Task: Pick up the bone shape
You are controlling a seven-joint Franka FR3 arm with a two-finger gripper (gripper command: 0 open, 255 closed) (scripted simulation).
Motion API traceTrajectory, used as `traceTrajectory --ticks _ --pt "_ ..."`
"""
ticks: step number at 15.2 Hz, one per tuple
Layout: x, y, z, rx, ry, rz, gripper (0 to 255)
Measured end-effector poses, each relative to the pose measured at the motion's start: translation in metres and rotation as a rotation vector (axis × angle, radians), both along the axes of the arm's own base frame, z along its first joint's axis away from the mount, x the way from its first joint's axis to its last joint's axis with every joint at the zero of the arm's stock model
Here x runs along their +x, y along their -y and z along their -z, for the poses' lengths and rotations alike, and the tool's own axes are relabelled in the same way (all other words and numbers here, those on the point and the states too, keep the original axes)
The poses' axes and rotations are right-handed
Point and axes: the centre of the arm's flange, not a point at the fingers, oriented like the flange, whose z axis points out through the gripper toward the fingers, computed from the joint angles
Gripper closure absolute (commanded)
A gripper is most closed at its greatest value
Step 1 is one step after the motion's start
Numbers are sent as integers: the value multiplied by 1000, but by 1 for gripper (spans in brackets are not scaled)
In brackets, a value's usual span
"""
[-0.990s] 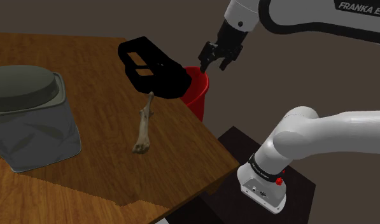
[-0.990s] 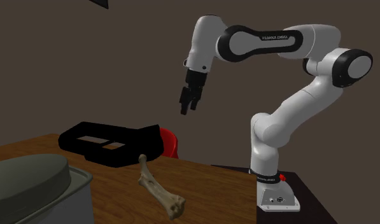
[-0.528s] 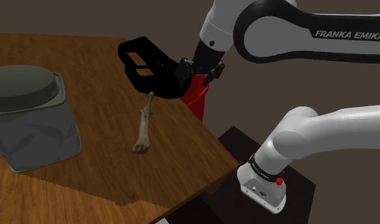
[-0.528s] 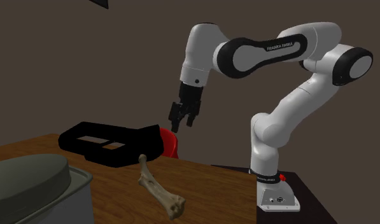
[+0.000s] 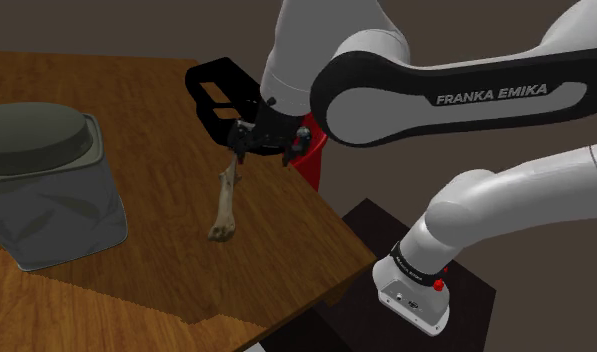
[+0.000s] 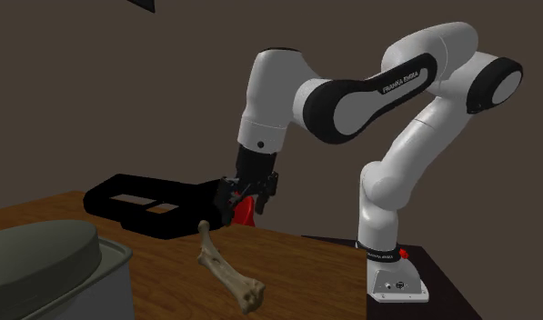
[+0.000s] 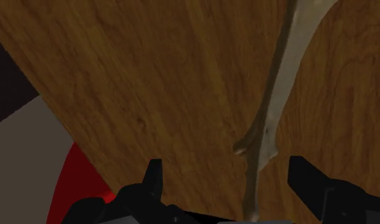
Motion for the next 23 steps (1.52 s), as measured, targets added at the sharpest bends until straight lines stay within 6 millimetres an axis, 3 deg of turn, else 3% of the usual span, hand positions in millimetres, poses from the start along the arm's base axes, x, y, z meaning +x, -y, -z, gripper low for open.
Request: traceTrajectory --ticks 6,14,15,23 --pt "23 -61 35 33 14 116 0" --pt "24 -65 73 38 15 130 0" --pt "25 -65 75 38 15 130 255" --pt "26 -65 77 39 16 130 255"
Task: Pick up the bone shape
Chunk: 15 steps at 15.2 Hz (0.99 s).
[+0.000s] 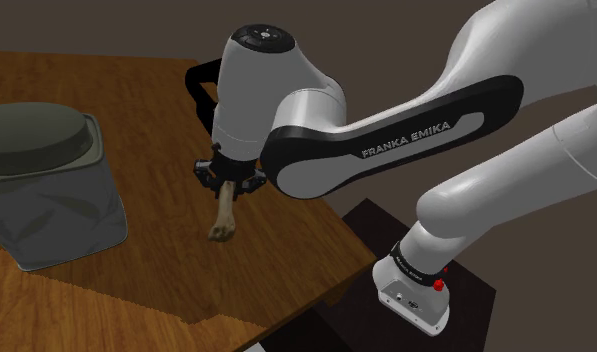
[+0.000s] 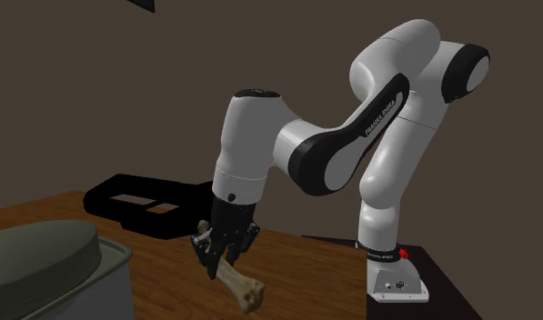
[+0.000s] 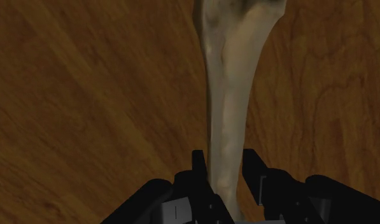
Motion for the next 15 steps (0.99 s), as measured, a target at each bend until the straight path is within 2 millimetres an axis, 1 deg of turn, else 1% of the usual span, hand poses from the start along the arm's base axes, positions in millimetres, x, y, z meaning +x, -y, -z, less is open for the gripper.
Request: traceTrajectory --ticks 2,4,15 --pt "0 0 0 0 0 0 255" --pt "-1 0 -6 0 -1 0 255" --pt "0 0 -63 -1 0 0 255"
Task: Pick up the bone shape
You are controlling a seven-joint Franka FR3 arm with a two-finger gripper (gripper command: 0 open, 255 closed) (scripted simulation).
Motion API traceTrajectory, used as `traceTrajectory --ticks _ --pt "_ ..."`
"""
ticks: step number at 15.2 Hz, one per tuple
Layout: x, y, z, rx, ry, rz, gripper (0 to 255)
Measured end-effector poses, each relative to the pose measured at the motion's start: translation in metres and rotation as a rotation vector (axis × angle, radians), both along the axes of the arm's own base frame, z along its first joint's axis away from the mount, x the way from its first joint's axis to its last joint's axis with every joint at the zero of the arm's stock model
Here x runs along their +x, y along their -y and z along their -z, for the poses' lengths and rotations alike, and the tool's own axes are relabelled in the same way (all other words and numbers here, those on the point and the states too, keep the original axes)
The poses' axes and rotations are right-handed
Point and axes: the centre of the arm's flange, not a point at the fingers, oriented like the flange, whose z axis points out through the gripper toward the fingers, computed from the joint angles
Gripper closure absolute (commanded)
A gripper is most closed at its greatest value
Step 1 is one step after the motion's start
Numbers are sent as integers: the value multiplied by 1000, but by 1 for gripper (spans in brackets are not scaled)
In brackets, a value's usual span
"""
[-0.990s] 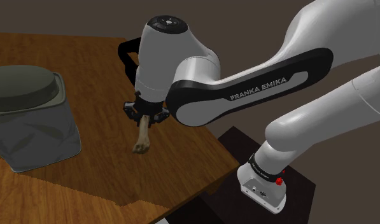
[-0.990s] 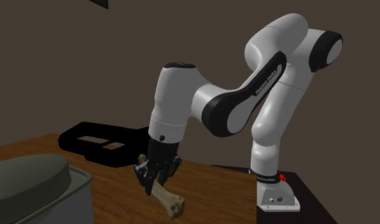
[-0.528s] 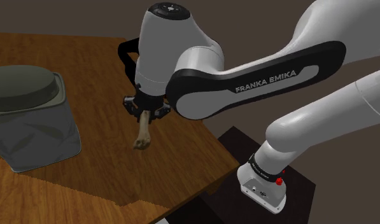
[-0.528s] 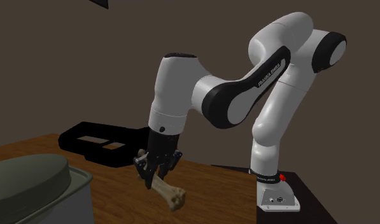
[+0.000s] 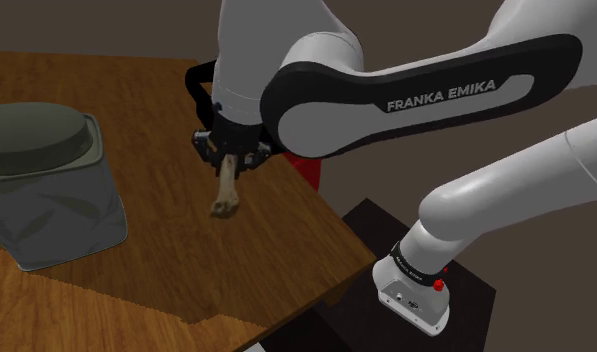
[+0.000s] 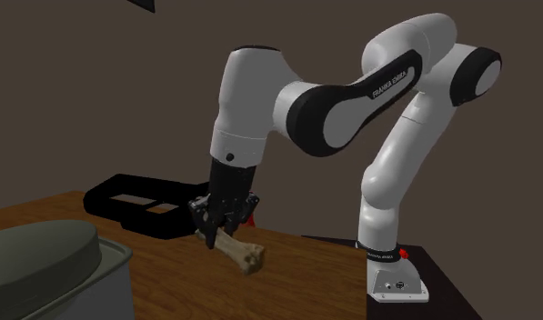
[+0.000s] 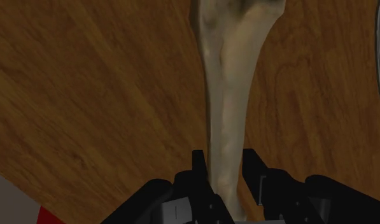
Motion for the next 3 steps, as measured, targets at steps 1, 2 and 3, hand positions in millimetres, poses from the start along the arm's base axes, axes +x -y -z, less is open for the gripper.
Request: traceTrajectory --ticks 1,2,3 --pt "-1 0 -4 0 0 0 255" --pt "-1 0 -10 0 0 0 255" --pt "-1 0 -13 0 0 0 255"
